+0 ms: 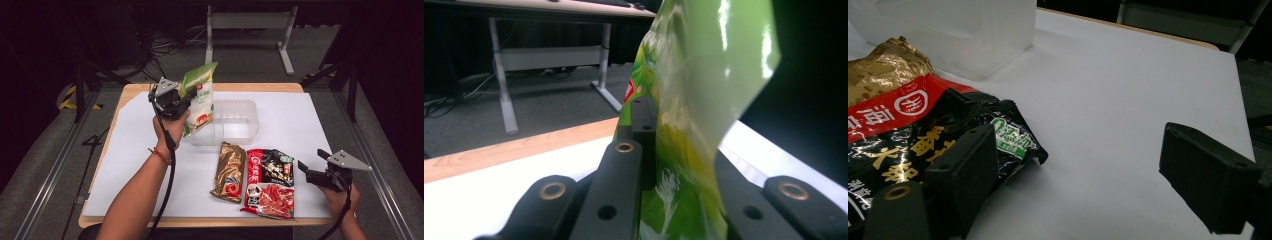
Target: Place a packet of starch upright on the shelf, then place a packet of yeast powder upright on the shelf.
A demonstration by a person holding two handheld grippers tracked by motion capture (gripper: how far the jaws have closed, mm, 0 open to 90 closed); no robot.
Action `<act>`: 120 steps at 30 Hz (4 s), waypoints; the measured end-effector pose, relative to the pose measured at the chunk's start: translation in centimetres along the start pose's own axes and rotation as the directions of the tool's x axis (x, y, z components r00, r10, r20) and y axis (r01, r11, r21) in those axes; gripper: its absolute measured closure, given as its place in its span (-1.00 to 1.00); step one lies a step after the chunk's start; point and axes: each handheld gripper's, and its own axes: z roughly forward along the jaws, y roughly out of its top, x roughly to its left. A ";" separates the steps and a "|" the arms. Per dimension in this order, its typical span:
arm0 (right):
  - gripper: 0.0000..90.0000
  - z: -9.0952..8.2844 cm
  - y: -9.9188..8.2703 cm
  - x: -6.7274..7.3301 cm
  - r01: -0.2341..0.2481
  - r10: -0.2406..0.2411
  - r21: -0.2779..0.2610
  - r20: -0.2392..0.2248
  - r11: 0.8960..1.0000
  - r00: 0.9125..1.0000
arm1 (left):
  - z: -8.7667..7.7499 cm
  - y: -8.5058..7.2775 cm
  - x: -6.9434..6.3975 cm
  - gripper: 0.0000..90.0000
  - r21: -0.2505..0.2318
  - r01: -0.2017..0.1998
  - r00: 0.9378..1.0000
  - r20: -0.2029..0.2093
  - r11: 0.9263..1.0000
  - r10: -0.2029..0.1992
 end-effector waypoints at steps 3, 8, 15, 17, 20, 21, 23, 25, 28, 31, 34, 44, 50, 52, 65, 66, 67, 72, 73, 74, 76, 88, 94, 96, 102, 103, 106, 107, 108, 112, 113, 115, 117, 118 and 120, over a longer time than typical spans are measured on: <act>-0.63 0.0 0.0 0.0 0.000 0.000 0.000 -0.002 1.000 1.000 | 0.7 0.0 0.0 0.99 -0.004 0.005 1.000 -0.028 1.000 -0.005; -0.63 0.0 -0.1 0.0 -0.001 0.001 0.002 -0.004 1.000 1.000 | 1.9 0.0 -0.2 0.99 0.002 -0.014 0.997 -0.080 1.000 0.014; -0.63 0.1 -0.1 0.0 0.003 -0.003 0.006 -0.003 1.000 1.000 | 3.3 0.0 0.0 0.99 -0.033 -0.014 0.993 -0.120 0.999 0.010; -0.63 0.1 -0.2 0.0 0.007 -0.007 0.006 0.000 1.000 1.000 | 3.5 0.0 0.1 0.99 -0.041 -0.006 0.993 -0.116 0.999 0.001; -0.63 0.1 -0.2 0.1 0.009 -0.009 0.008 0.005 1.000 1.000 | 3.8 0.0 0.1 0.99 -0.044 -0.017 0.992 -0.122 0.999 0.011; -0.63 0.1 -0.2 0.1 0.010 -0.010 0.009 0.004 1.000 1.000 | 4.0 -0.2 0.2 0.99 -0.050 -0.012 0.991 -0.132 0.999 0.005; -0.63 0.1 -0.2 0.1 0.011 -0.011 0.009 0.004 1.000 1.000 | 4.1 -0.3 0.3 0.99 -0.049 0.002 0.993 -0.120 0.999 -0.007; -0.63 0.2 -0.2 0.1 0.016 -0.016 0.010 0.003 1.000 1.000 | 4.4 -0.8 0.3 0.97 -0.047 0.012 0.994 -0.104 0.999 -0.017; -0.63 0.1 -0.2 0.2 0.022 -0.022 0.008 0.005 1.000 1.000 | 4.8 -1.9 -0.1 0.93 0.005 -0.013 0.996 -0.092 1.000 0.013; -0.63 0.0 -0.2 0.2 0.019 -0.019 0.009 0.005 1.000 1.000 | 4.5 -2.8 -0.2 0.78 -0.006 -0.019 0.998 -0.062 1.000 0.018; -0.63 0.0 -0.2 0.2 0.018 -0.018 0.009 0.006 1.000 1.000 | 3.3 -2.8 -0.2 0.47 -0.014 -0.053 0.999 -0.012 0.998 0.053; -0.63 0.1 -0.2 0.3 0.023 -0.023 0.014 0.006 1.000 1.000 | 0.4 -4.0 0.6 0.29 0.065 -0.172 0.983 0.073 0.983 0.168; -0.63 0.2 -0.3 0.3 0.025 -0.025 0.019 0.006 1.000 1.000 | -0.8 -5.3 1.0 0.31 0.094 -0.225 0.969 0.125 0.970 0.212; -0.63 0.2 -0.3 0.3 0.024 -0.024 0.023 0.006 0.999 1.000 | -1.2 -5.9 1.2 0.37 0.100 -0.244 0.963 0.140 0.965 0.229; -0.63 0.3 -0.3 0.5 0.032 -0.032 0.030 0.005 0.999 0.999 | -0.4 -8.6 0.7 0.51 0.249 -0.410 0.912 0.144 0.877 0.385; -0.63 0.3 -0.3 0.5 0.031 -0.031 0.030 0.005 0.999 0.999 | -0.3 -8.7 0.5 0.56 0.261 -0.429 0.903 0.145 0.865 0.404; -0.64 0.4 -0.3 0.5 0.031 -0.031 0.029 0.004 0.999 1.000 | -0.1 -8.9 0.3 0.55 0.272 -0.443 0.896 0.145 0.854 0.419; -0.64 0.4 -0.3 0.5 0.036 -0.036 0.032 0.003 0.999 0.999 | 0.0 -8.9 0.4 0.57 0.277 -0.436 0.900 0.149 0.856 0.410; -0.64 0.4 -0.4 0.5 0.035 -0.035 0.031 0.003 0.999 0.999 | -0.1 -8.8 0.5 0.52 0.268 -0.421 0.906 0.163 0.866 0.390; -0.64 0.3 -0.4 0.5 0.032 -0.032 0.031 0.003 0.999 0.999 | -0.2 -8.8 0.5 0.40 0.259 -0.415 0.908 0.179 0.872 0.379; -0.64 0.3 -0.4 0.4 0.031 -0.031 0.032 0.003 0.999 1.000 | -0.7 -8.7 0.3 0.25 0.252 -0.422 0.905 0.179 0.871 0.387; -0.64 0.3 -0.3 0.2 0.014 -0.014 0.019 -0.007 1.000 1.000 | -5.3 -9.2 0.7 -0.10 0.249 -0.452 0.880 0.282 0.856 0.383; -0.51 0.0 -0.3 0.0 -0.011 0.011 0.006 -0.064 1.000 0.998 | -6.8 -10.1 2.1 -0.41 0.282 -0.439 0.891 0.258 0.853 0.373; -0.41 0.0 -0.3 0.1 -0.005 0.005 0.006 -0.088 1.000 0.996 | -7.3 -10.4 2.6 -0.43 0.282 -0.433 0.894 0.258 0.856 0.366; -0.34 0.1 -0.2 0.4 0.012 -0.009 0.018 -0.152 1.000 0.988 | -8.7 -11.5 3.6 -0.49 0.303 -0.446 0.890 0.252 0.842 0.380; -0.34 0.1 -0.1 0.5 0.012 -0.009 0.021 -0.157 1.000 0.988 | -9.0 -11.6 3.9 -0.49 0.305 -0.450 0.889 0.243 0.839 0.388; -0.31 0.1 0.0 0.6 0.017 -0.012 0.026 -0.185 1.000 0.983 | -9.6 -12.0 4.5 -0.52 0.309 -0.430 0.898 0.243 0.848 0.367; -0.29 0.0 0.1 0.7 0.017 -0.012 0.025 -0.193 1.000 0.981 | -9.8 -12.1 4.7 -0.52 0.307 -0.435 0.897 0.236 0.847 0.375; -0.27 0.0 0.1 0.7 0.020 -0.015 0.025 -0.204 0.999 0.979 | -10.0 -12.3 4.9 -0.51 0.310 -0.431 0.898 0.237 0.847 0.371; -0.04 -0.3 0.8 1.1 0.043 -0.030 0.035 -0.296 0.998 0.955 | -11.0 -12.8 5.1 -0.50 0.307 -0.445 0.891 0.248 0.841 0.381; -0.03 -0.4 1.1 1.3 0.053 -0.039 0.039 -0.310 0.998 0.950 | -11.2 -12.8 5.2 -0.48 0.310 -0.454 0.887 0.251 0.836 0.388; -0.01 -0.4 1.8 1.6 0.068 -0.050 0.044 -0.335 0.997 0.941 | -11.5 -13.0 5.3 -0.48 0.312 -0.451 0.887 0.260 0.836 0.382; -0.06 -0.2 2.5 2.0 0.083 -0.061 0.053 -0.332 0.995 0.941 | -11.7 -13.1 5.3 -0.48 0.314 -0.454 0.886 0.261 0.834 0.384; -0.08 -0.1 2.6 2.1 0.082 -0.058 0.058 -0.333 0.995 0.941 | -11.9 -13.3 5.3 -0.48 0.317 -0.455 0.885 0.263 0.832 0.384; -0.14 0.2 3.0 2.4 0.077 -0.051 0.068 -0.332 0.995 0.942 | -12.3 -13.6 5.3 -0.49 0.317 -0.447 0.889 0.264 0.836 0.375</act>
